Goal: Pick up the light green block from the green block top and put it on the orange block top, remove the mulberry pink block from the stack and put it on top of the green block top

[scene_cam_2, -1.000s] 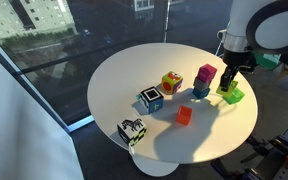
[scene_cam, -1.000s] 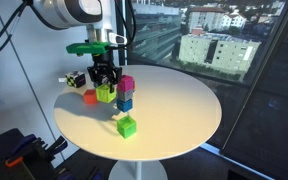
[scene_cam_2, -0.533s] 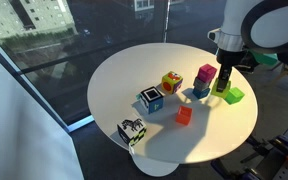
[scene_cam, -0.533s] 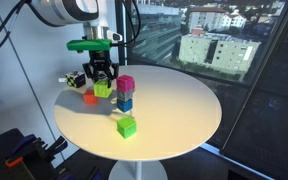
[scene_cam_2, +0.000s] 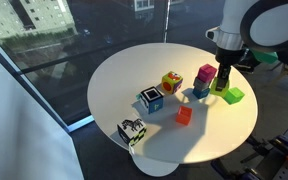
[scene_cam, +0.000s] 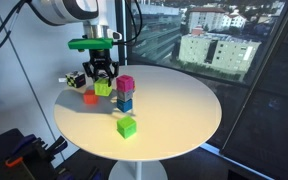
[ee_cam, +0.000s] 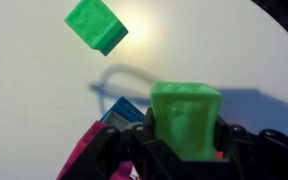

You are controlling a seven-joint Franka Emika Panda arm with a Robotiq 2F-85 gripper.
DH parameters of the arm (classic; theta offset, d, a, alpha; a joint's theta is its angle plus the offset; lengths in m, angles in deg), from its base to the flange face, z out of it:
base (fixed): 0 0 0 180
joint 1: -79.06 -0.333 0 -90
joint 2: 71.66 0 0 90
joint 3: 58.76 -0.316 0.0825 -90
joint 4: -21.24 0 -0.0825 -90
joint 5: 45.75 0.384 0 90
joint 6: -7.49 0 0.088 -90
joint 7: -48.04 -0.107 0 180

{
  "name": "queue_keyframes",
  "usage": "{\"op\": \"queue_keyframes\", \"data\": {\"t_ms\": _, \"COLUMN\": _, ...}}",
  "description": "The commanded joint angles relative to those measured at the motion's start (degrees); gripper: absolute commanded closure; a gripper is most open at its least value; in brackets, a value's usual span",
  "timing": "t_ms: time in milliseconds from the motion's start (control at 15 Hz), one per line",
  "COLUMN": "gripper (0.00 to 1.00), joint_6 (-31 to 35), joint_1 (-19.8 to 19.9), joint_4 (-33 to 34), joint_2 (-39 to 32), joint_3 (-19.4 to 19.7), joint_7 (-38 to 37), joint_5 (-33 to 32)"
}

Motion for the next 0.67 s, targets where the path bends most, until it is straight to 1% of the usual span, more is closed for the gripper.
{"op": "queue_keyframes", "data": {"t_ms": 0, "gripper": 0.49, "joint_6": -0.12, "joint_1": 0.03, "joint_4": 0.08, "joint_2": 0.0, "joint_3": -0.04, "joint_7": 0.0, "joint_5": 0.02}}
{"op": "queue_keyframes", "data": {"t_ms": 133, "gripper": 0.49, "joint_6": -0.12, "joint_1": 0.03, "joint_4": 0.09, "joint_2": 0.0, "joint_3": -0.04, "joint_7": 0.01, "joint_5": 0.02}}
{"op": "queue_keyframes", "data": {"t_ms": 200, "gripper": 0.74, "joint_6": -0.12, "joint_1": 0.03, "joint_4": 0.09, "joint_2": 0.0, "joint_3": -0.04, "joint_7": 0.02, "joint_5": 0.02}}
{"op": "queue_keyframes", "data": {"t_ms": 600, "gripper": 0.74, "joint_6": 0.19, "joint_1": -1.42, "joint_4": 0.12, "joint_2": -2.13, "joint_3": -1.79, "joint_7": -1.81, "joint_5": -1.08}}
